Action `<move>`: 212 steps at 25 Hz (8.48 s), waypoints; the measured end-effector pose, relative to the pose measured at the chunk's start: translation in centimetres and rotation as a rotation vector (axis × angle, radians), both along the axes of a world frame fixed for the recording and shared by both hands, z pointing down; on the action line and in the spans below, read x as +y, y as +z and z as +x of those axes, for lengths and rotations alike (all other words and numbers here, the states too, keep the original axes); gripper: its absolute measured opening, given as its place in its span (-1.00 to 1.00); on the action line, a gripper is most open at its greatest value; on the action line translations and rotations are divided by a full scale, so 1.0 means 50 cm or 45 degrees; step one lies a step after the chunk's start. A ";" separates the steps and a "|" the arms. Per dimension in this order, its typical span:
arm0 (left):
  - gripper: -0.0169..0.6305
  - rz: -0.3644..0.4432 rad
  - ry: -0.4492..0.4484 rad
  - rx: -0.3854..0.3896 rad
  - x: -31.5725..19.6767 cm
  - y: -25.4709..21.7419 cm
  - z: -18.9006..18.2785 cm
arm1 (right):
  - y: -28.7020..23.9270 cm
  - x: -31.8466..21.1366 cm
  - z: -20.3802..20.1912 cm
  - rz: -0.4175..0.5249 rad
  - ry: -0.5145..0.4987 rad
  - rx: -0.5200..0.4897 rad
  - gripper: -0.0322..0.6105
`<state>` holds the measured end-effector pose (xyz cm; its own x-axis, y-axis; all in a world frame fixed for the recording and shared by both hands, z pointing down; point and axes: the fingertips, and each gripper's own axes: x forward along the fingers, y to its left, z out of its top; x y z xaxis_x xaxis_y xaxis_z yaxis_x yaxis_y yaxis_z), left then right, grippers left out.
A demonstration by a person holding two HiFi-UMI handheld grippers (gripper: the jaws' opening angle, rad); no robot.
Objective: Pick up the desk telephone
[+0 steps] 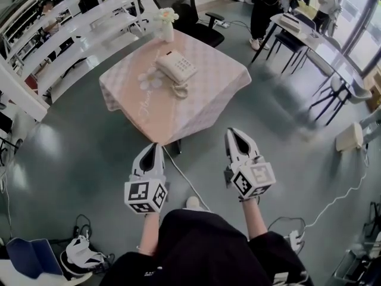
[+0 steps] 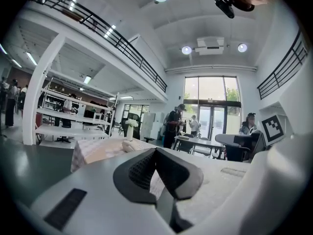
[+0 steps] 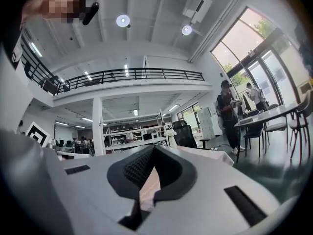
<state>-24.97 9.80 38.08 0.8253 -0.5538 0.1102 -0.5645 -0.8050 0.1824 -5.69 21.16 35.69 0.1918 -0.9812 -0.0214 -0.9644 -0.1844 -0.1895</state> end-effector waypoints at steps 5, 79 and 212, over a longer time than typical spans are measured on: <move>-0.95 -0.029 0.030 -0.003 -0.033 0.021 0.035 | 0.021 -0.043 0.020 -0.023 0.004 0.006 -0.93; -0.95 -0.752 -0.417 -0.060 -0.634 0.302 0.539 | 0.315 -0.917 0.488 -0.521 -0.790 -0.161 -0.92; 0.00 -0.854 -0.409 0.121 -0.628 0.056 0.591 | 0.098 -0.947 0.417 -0.734 -1.279 -0.595 -0.19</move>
